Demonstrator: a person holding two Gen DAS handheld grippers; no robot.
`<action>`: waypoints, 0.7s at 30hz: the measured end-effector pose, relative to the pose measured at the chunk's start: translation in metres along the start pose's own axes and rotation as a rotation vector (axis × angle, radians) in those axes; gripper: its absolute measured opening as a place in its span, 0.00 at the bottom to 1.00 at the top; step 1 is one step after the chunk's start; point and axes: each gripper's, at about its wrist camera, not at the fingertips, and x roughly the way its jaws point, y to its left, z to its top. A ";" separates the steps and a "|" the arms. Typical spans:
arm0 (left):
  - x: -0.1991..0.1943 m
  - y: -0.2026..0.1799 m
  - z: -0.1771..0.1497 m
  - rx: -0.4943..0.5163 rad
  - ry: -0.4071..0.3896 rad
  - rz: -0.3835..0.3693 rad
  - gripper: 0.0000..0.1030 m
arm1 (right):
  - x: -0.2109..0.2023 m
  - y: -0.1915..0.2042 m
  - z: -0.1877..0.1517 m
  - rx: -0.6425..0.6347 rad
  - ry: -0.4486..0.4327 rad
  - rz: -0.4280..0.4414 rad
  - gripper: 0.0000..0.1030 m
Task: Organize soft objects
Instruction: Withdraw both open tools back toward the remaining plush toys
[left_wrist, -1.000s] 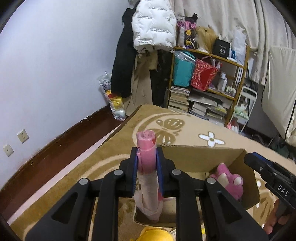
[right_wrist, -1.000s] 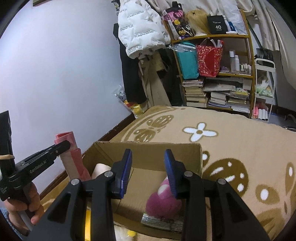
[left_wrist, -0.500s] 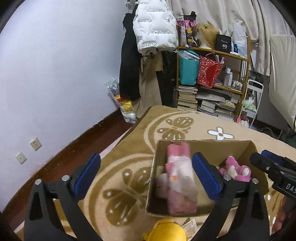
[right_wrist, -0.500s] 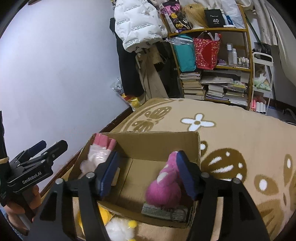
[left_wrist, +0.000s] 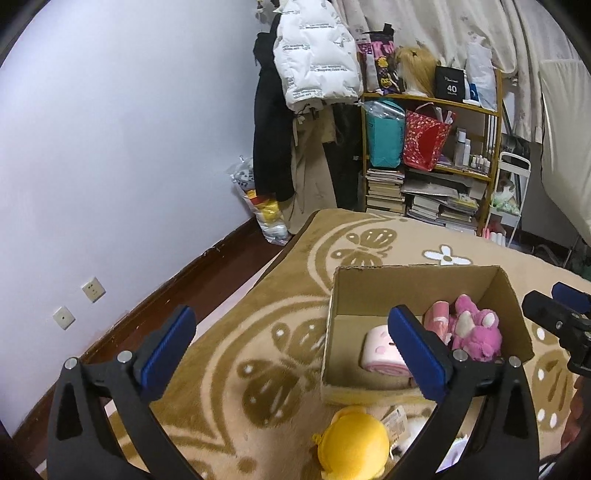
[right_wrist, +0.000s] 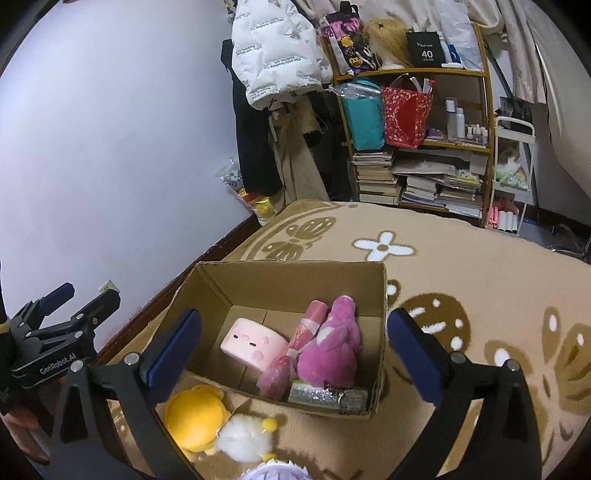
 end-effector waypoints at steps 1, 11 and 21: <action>-0.005 0.004 -0.001 -0.008 0.006 -0.003 1.00 | -0.004 0.002 0.000 -0.004 -0.003 -0.001 1.00; -0.049 0.024 -0.010 -0.062 0.038 0.012 1.00 | -0.043 0.014 -0.004 -0.022 -0.011 0.012 1.00; -0.075 0.027 -0.038 -0.085 0.109 -0.031 1.00 | -0.072 0.022 -0.025 -0.055 -0.002 0.008 1.00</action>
